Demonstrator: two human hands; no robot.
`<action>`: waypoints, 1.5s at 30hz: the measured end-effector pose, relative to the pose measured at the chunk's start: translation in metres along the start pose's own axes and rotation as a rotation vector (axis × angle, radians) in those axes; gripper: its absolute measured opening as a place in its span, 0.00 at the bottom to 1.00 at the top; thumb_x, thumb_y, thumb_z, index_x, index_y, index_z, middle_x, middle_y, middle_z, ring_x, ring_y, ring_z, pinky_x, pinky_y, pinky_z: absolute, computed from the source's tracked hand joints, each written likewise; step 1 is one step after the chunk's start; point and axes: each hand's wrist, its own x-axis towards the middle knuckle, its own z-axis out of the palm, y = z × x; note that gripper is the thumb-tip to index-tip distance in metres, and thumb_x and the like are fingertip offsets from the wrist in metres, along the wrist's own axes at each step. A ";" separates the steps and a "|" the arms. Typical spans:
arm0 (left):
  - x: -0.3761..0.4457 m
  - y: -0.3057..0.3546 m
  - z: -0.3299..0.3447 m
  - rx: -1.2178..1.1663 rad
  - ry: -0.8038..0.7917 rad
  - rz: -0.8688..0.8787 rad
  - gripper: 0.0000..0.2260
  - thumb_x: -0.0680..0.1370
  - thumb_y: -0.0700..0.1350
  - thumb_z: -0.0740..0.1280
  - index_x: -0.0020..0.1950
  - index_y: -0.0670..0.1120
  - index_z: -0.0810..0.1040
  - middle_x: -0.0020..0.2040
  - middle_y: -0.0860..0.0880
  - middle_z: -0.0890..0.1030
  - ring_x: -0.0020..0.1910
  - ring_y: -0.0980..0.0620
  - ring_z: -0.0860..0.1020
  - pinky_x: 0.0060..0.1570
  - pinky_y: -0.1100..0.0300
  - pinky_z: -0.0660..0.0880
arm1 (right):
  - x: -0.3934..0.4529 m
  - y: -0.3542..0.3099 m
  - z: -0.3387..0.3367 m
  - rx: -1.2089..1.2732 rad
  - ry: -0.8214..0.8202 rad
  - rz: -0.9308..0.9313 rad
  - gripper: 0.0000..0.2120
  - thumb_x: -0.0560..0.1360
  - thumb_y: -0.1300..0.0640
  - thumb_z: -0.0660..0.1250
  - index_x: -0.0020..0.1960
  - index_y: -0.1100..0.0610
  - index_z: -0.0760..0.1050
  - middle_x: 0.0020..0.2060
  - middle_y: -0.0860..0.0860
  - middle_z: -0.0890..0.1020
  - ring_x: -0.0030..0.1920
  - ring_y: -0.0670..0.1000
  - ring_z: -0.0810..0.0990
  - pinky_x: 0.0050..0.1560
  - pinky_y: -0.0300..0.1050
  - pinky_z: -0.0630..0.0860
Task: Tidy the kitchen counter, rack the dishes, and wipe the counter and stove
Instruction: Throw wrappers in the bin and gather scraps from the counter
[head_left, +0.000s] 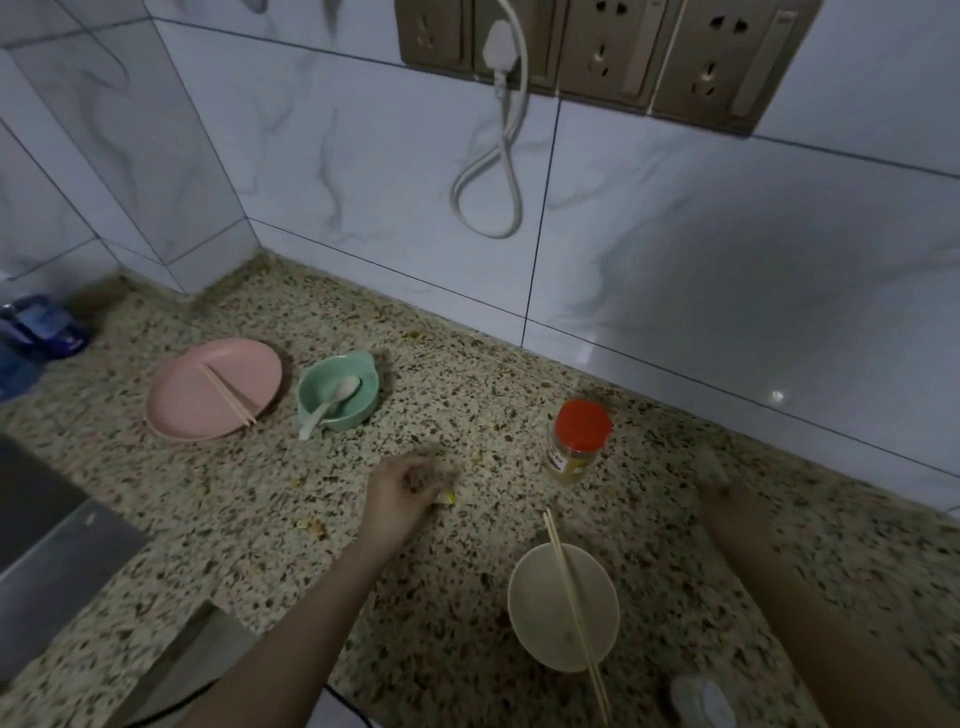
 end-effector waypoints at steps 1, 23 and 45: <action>0.001 0.001 0.002 0.083 -0.058 0.071 0.14 0.70 0.45 0.75 0.53 0.45 0.82 0.53 0.51 0.77 0.54 0.52 0.74 0.55 0.66 0.69 | -0.002 -0.012 -0.002 0.022 0.023 -0.025 0.21 0.81 0.50 0.54 0.42 0.67 0.73 0.29 0.57 0.76 0.29 0.56 0.76 0.31 0.47 0.74; 0.030 -0.014 -0.010 0.395 -0.190 0.228 0.15 0.80 0.42 0.59 0.66 0.45 0.72 0.55 0.50 0.75 0.51 0.52 0.76 0.49 0.67 0.70 | -0.081 -0.157 0.041 0.329 -0.204 -0.309 0.16 0.79 0.51 0.60 0.40 0.62 0.74 0.27 0.49 0.79 0.29 0.50 0.77 0.35 0.43 0.74; -0.188 -0.058 -0.125 -0.566 0.762 -0.304 0.13 0.81 0.37 0.52 0.37 0.47 0.62 0.33 0.46 0.64 0.30 0.51 0.62 0.31 0.59 0.61 | -0.249 -0.156 0.060 0.468 -0.831 -0.323 0.12 0.79 0.58 0.62 0.36 0.57 0.68 0.27 0.51 0.70 0.24 0.48 0.68 0.27 0.40 0.70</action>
